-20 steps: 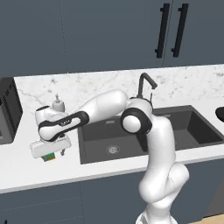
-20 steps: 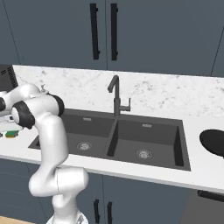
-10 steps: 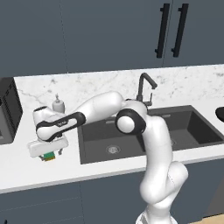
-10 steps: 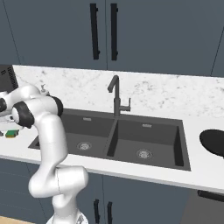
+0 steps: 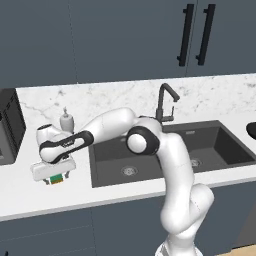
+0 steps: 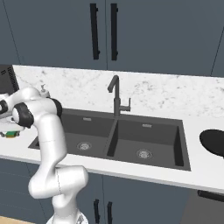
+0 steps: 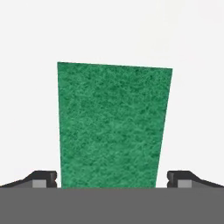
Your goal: Pick the pan and sponge and place them into the sink. Then turn on the water.
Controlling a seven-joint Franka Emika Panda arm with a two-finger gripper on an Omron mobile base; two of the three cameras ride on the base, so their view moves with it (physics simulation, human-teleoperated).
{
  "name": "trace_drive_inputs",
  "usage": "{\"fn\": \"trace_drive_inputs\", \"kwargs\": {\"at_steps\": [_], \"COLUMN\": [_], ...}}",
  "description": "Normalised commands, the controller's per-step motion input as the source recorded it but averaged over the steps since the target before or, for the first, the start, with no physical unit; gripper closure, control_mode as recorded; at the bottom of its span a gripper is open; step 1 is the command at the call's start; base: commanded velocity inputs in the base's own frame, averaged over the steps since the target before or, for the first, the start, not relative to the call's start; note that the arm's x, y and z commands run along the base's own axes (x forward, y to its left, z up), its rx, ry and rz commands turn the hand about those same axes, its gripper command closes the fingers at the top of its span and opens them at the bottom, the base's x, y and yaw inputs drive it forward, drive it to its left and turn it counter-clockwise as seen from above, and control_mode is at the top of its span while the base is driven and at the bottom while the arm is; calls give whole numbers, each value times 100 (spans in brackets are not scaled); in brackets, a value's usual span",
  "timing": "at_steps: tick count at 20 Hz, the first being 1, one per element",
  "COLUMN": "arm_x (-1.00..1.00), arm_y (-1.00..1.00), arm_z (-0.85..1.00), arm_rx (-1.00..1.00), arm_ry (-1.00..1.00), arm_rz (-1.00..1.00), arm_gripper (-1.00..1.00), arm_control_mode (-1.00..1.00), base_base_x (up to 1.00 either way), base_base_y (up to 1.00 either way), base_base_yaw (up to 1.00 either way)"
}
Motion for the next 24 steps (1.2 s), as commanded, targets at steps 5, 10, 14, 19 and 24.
{"fn": "trace_drive_inputs", "kwargs": {"at_steps": [5,10,14,19,24], "arm_x": [17,3,0,0,0], "arm_y": [0,4,0,0,0], "arm_z": [-25,-16,-29,-18,0], "arm_rx": [0,0,0,0,0], "arm_ry": [0,-1,0,0,0], "arm_rz": [0,0,0,0,0], "arm_gripper": [-100,-100,-100,-100,-100], "arm_control_mode": [-100,-100,-100,-100,-100], "base_base_x": [0,0,0,0,0], "base_base_y": [0,0,0,0,0], "base_base_yaw": [0,0,0,0,0]}}
